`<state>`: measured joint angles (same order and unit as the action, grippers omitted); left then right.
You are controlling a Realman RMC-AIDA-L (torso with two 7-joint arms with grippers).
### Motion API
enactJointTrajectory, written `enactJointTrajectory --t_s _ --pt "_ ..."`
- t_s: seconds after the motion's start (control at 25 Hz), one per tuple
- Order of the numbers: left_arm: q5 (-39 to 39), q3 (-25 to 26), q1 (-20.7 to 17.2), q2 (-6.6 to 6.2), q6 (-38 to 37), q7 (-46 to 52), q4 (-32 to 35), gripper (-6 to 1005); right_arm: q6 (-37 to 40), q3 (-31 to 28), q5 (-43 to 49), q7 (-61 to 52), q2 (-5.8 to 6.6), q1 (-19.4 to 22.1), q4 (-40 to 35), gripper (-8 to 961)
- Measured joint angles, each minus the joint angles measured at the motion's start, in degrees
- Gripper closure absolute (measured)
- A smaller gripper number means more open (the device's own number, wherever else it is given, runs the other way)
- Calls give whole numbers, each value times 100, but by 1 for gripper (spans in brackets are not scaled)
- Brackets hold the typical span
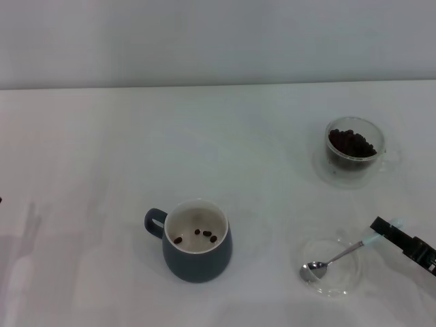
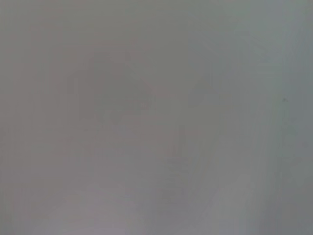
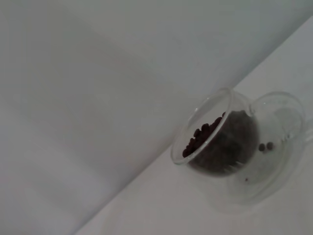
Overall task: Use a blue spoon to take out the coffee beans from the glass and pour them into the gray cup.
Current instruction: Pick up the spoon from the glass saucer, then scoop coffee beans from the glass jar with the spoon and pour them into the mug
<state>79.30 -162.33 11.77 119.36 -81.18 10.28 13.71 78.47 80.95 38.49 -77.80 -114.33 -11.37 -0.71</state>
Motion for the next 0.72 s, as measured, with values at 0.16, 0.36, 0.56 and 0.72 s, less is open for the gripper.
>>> enactJointTrajectory --t_s 0.16,0.36,0.56,0.72 --pt "2 -1 16 0 0 0 0 212 247 9 0 -121 6 -32 -10 767" --pt "6 -1 22 -2 -2 -6 0 212 484 -31 -43 -198 62 -101 -46 808" --pt "42 7 28 0 -4 -2 1 212 886 -190 -149 -385 246 -139 -573 808" --pt "42 9 27 -7 -25 20 0 212 906 -488 -150 -428 375 -218 -1119 808"
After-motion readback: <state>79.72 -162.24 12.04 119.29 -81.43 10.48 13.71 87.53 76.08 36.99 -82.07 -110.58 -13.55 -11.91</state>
